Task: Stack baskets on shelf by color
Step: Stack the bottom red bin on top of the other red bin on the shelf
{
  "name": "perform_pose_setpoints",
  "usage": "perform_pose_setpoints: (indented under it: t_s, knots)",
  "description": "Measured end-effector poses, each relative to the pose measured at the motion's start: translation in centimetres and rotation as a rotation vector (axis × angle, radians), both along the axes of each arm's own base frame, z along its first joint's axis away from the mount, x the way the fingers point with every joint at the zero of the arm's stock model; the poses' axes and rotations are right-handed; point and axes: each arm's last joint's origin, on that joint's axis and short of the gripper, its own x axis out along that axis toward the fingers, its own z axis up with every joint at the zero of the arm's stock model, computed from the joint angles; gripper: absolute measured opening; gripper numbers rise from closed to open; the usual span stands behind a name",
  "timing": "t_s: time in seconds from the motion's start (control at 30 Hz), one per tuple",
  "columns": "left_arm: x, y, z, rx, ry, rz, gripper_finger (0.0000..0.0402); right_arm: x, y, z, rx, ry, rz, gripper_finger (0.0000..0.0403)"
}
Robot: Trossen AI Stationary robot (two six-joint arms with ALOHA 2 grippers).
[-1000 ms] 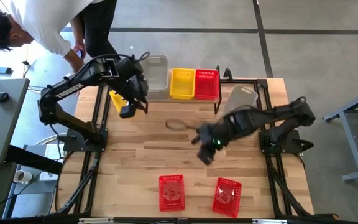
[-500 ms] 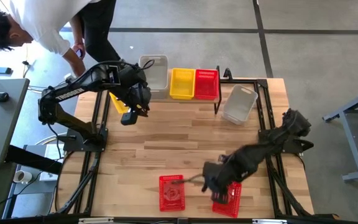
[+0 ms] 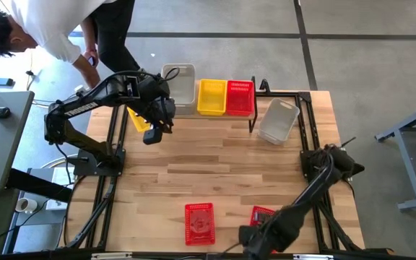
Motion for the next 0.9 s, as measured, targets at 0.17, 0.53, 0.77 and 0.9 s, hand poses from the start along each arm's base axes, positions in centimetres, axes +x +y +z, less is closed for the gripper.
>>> perform_pose_setpoints:
  t_s: [0.17, 0.53, 0.77, 0.9]
  knots:
    - [0.0, 0.0, 0.0, -0.005, 0.001, 0.008, 0.0131, -0.6, 1.7, -2.2, -0.034, 0.043, -0.008, 0.0156]
    - [0.0, 0.0, 0.0, -0.005, 0.001, 0.009, 0.0131, -1.3, 2.9, -6.3, -0.152, 0.173, -0.069, 0.0156]
    - [0.0, 0.0, 0.0, -0.005, 0.002, 0.006, 0.0131, -1.0, 3.1, -8.1, -0.189, 0.203, -0.098, 0.0124]
    - [0.0, 0.0, 0.0, -0.004, 0.002, 0.006, 0.0131, -0.8, 3.2, -8.7, -0.183, 0.226, -0.122, 0.0077]
